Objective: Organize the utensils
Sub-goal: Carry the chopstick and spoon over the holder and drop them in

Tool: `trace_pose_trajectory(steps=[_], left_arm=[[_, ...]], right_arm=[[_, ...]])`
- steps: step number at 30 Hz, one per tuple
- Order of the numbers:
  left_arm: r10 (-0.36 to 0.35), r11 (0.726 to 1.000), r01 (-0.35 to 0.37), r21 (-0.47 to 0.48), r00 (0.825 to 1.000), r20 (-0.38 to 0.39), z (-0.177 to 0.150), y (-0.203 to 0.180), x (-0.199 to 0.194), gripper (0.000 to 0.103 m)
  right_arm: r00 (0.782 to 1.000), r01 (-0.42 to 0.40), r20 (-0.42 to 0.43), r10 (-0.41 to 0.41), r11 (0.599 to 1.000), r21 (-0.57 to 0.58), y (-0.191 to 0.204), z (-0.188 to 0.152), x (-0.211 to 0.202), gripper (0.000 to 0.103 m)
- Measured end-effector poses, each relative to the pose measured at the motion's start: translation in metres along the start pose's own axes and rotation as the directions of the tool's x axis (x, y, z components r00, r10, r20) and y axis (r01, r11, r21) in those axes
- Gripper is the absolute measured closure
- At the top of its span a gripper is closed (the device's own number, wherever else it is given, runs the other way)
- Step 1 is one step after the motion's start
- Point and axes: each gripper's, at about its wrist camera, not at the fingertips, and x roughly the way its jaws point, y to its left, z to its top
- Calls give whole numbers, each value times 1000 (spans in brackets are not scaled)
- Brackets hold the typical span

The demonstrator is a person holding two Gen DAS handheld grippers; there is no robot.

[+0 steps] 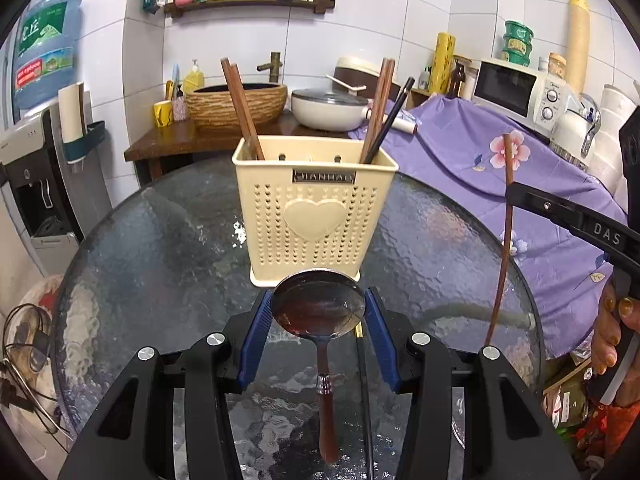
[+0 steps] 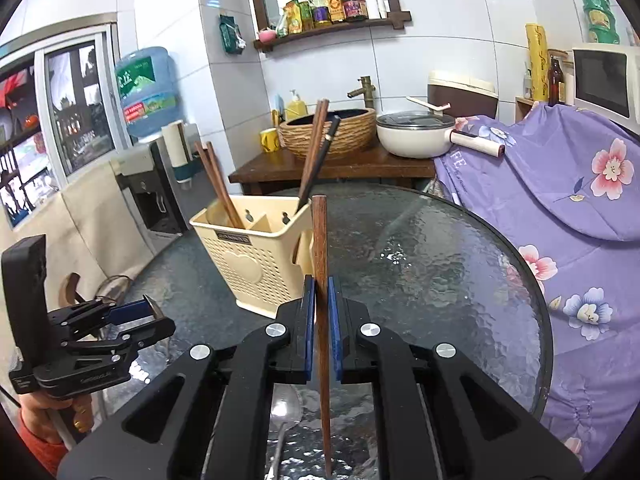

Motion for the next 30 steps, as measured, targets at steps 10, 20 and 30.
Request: trace_pose_trajectory(steps=[10, 20, 30], left_arm=[[-20, 1000, 20, -9, 999, 27, 13, 4, -10, 57], [-41, 999, 41, -12, 999, 34, 32, 9, -12, 57], [-54, 999, 54, 0, 996, 72, 83, 18, -30, 57]], right_arm=[[999, -15, 37, 16, 999, -28, 10, 11, -15, 95], [998, -43, 41, 45, 998, -44, 17, 34, -14, 95], [990, -143, 6, 143, 989, -27, 28, 92, -16, 95]])
